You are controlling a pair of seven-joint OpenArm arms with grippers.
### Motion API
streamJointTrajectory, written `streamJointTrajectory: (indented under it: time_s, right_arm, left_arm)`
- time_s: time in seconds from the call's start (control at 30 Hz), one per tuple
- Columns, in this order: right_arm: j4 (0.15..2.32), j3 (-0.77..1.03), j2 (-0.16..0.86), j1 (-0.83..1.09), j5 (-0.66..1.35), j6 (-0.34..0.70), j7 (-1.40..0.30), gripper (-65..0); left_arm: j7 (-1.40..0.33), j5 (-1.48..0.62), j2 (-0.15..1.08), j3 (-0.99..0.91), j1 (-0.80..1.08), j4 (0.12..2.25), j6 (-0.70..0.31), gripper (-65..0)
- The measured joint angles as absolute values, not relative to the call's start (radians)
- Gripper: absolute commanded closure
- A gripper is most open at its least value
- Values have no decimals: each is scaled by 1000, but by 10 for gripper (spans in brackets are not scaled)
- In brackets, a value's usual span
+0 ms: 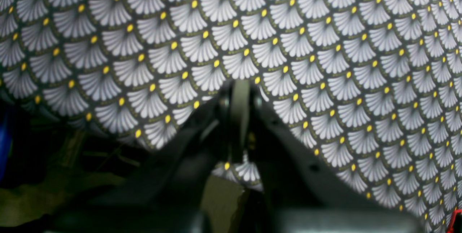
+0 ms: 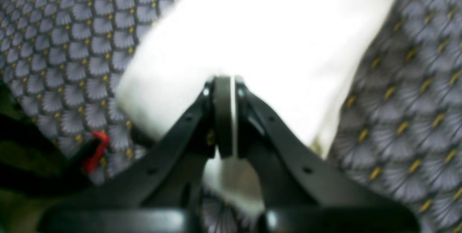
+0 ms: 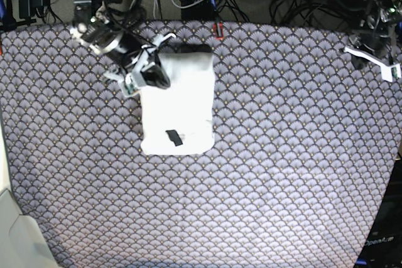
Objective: Fold the T-shirt properly
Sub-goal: 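Tuck and smooth the bundle's edge with the right gripper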
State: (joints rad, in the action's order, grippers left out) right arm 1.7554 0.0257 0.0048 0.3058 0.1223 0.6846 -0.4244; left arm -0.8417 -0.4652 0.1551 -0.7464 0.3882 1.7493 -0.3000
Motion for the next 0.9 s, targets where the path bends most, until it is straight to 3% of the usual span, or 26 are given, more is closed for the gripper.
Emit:
streamJointTrajectory:
  time_s: [0.2, 0.53, 0.77, 0.9]
  right_arm:
    - [1793, -77, -36, 278, 127, 688, -480, 0]
    - [1558, -85, -41, 245, 129, 691, -387, 0]
    - [1697, -91, -20, 241, 123, 691, -423, 0]
    - [1721, -118, -22, 110, 115, 690, -559, 0]
  left_arm:
    - [-842, -461, 155, -746, 390, 1749, -299, -5]
    - [-842, -462, 155, -746, 396, 1749, -300, -5]
    - [-842, -463, 155, -746, 397, 1749, -300, -5]
    - [-842, -464, 156, -746, 408, 1750, -300, -5]
